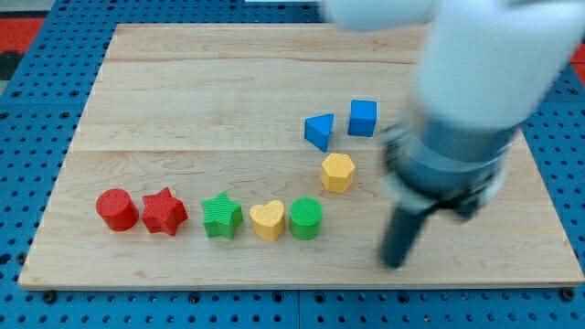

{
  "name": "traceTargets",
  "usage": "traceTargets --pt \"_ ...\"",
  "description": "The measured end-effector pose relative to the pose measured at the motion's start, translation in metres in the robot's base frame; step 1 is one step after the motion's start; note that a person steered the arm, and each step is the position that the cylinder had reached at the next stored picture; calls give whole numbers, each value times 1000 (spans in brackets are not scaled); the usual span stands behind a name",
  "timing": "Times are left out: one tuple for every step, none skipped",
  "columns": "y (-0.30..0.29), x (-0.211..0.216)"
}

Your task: Move the yellow heart above diagonally to the green circle

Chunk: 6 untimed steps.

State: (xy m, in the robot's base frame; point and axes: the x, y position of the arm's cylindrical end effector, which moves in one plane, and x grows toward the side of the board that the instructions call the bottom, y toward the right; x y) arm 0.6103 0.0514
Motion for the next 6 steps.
traceTargets --pt "-105 -17" --pt "-63 -64" --pt "-48 -98" --pt "-41 -94" --pt "47 -93" --pt "68 -89"
